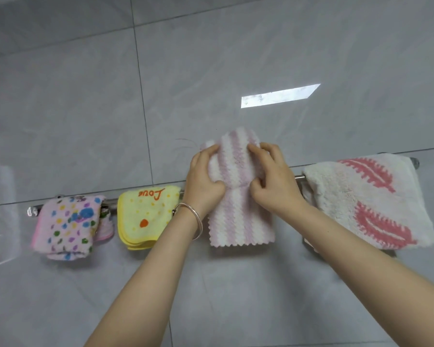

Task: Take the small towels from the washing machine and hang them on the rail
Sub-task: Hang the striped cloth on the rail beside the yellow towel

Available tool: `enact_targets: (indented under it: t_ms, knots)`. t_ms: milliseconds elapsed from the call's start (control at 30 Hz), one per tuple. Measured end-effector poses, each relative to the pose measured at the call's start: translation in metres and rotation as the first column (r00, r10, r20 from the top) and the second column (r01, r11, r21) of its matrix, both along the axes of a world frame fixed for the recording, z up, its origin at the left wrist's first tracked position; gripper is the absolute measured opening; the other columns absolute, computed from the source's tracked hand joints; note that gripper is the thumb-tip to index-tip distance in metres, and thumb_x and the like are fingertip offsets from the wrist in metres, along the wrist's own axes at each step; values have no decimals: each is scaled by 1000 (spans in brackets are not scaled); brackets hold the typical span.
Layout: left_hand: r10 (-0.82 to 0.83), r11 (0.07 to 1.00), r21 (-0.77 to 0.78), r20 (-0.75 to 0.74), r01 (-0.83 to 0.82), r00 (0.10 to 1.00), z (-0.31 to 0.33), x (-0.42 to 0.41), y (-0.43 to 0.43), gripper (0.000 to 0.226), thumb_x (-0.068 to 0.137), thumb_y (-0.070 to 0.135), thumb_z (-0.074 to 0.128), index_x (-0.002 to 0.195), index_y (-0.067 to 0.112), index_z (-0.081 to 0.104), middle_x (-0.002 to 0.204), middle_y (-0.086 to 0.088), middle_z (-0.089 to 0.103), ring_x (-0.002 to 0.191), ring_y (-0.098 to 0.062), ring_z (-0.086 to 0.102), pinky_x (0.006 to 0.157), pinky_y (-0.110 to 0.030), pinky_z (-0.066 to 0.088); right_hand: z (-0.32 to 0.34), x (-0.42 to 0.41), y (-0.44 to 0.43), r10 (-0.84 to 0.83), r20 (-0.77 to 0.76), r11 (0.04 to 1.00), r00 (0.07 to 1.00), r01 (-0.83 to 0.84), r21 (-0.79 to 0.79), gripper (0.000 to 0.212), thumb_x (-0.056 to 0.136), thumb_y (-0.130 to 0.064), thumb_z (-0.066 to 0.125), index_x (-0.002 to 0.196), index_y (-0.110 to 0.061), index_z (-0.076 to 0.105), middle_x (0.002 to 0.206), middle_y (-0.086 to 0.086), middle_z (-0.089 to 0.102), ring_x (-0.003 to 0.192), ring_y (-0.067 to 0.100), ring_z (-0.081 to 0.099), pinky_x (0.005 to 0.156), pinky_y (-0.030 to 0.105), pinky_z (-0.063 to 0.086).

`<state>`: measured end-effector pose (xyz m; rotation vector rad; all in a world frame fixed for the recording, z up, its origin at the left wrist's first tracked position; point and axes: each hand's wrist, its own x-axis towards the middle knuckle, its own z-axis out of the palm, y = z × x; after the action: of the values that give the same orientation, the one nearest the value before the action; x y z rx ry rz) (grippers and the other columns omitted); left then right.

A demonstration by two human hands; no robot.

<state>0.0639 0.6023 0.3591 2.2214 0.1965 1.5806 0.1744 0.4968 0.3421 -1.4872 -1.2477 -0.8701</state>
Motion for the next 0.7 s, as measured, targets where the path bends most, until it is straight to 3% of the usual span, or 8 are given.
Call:
enact_targets:
  t_ms: [67,200,300,367,500,600,700]
  knots:
    - [-26,1000,15,-60,27,998,-3,-3,-1,66,61,3,44,124,20,51,126,-2,48,119,-14,47,84,8,27,-3,-1,-3,28,-48,999,998,-29,-30,68,64,-18,42,132,-19,42,134,-1,38,102,19,53,81,30,45]
    - [-60,997,-62,-86,55,994,-6,-6,-2,60,62,18,45,121,17,55,129,-6,46,127,-15,41,108,-23,29,-6,0,-7,64,-93,997,994,-67,-33,57,67,-28,49,124,-24,49,125,-5,47,96,15,53,83,33,45]
    - [11,996,-90,-47,-15,999,-4,-6,-1,36,79,20,54,114,15,61,124,-1,52,124,-14,46,102,-20,32,-3,3,-3,-40,-80,999,996,38,-15,31,81,-34,57,110,-23,60,112,-6,54,79,11,52,92,39,42]
    - [138,989,-38,-113,-143,984,-4,-4,3,29,85,23,55,112,16,63,124,-1,53,122,-16,47,94,-18,31,-2,6,0,-134,-51,991,990,132,-29,23,83,-32,59,103,-21,63,107,-5,53,89,13,54,92,35,35]
    - [380,924,155,-305,-349,873,-11,-2,6,31,86,37,51,113,28,61,145,2,30,135,-21,22,108,-33,21,-6,5,4,-246,81,961,966,254,-108,24,83,-22,53,103,-20,66,125,-5,49,118,14,43,77,26,10]
    - [417,907,214,-334,-363,845,-14,-4,5,29,86,40,48,110,30,61,151,4,18,138,-23,14,110,-38,17,-5,1,7,-248,173,934,953,282,-218,31,88,-16,41,109,-19,63,125,-7,55,117,13,45,75,29,9]
    - [436,893,259,-294,-368,851,-17,-5,7,40,82,41,54,120,27,54,148,4,20,135,-21,18,109,-36,18,0,-3,7,-286,204,888,936,339,-311,27,90,-16,32,96,-16,58,99,-2,61,102,20,53,79,35,17]
